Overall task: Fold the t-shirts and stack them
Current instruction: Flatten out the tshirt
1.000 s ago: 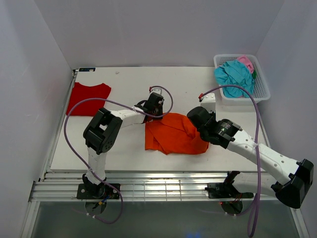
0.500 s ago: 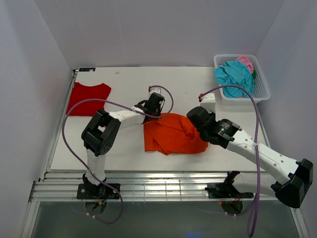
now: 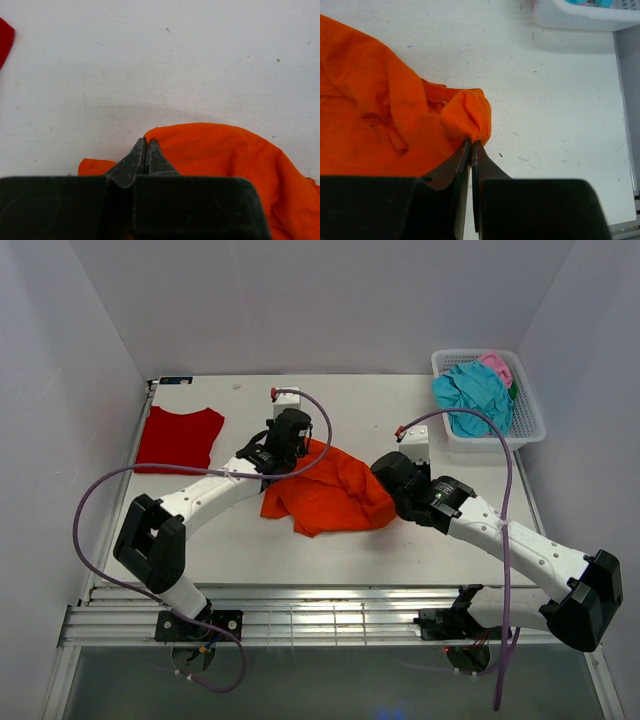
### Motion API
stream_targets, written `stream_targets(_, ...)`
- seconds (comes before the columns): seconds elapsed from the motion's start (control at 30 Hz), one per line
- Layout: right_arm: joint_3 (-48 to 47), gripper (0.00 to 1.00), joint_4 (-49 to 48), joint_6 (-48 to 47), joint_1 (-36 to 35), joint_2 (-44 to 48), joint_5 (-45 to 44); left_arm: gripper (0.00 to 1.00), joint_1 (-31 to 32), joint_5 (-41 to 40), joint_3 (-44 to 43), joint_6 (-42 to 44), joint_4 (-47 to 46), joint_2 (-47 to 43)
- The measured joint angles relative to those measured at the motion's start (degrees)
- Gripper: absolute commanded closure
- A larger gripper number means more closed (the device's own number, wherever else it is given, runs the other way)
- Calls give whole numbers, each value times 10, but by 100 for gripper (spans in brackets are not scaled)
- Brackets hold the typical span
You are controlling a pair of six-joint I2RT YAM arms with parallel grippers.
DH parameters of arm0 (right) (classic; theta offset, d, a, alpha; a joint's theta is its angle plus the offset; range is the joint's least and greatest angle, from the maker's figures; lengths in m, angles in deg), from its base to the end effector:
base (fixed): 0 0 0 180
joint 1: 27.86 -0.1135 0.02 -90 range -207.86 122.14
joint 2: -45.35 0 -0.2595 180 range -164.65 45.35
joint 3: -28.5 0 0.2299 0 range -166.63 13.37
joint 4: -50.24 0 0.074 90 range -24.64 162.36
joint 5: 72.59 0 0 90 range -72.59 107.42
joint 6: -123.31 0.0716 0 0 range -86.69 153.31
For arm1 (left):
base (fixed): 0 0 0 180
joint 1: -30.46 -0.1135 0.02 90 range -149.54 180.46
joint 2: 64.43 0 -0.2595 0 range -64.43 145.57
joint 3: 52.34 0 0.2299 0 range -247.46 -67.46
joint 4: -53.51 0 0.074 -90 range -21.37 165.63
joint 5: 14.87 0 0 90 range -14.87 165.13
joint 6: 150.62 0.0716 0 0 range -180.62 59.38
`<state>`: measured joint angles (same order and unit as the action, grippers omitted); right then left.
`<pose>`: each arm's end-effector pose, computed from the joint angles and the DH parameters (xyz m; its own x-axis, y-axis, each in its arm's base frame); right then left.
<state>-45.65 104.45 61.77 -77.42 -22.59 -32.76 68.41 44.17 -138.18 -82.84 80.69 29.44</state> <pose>0.1919 0.1404 0.2898 -0.4973 -0.1129 -0.8602 0.0942 0.9786 -0.1829 0.3190 -0.2021 0.2622 -0.4950 -0.0252 -0.8685 0.0094 0.9994 -0.0344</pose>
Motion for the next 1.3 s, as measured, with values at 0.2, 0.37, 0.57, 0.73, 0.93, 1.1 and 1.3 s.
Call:
stream_targets(0.2,-25,92,-22,-53,52,-4,-9,100,0,-42,38,12,5,-92)
stream_targets(0.37,-102,92,-73,-127,142,-9,13,100,0,-80,42,35,-5,-214)
stream_targets(0.57,-203,92,-112,-196,200,-26,34,100,0,-121,42,57,-17,-339)
stream_targets(0.73,-221,92,-106,-214,199,-17,57,100,-1,-103,26,35,24,-374)
stream_targets(0.93,-237,92,-40,-215,199,42,91,100,0,-42,26,-20,122,-418)
stream_targets(1.1,-360,92,32,-214,199,79,127,100,-1,34,-15,-62,203,-476)
stream_targets(1.3,-543,92,84,-210,199,105,189,100,-1,139,-104,-116,246,-508)
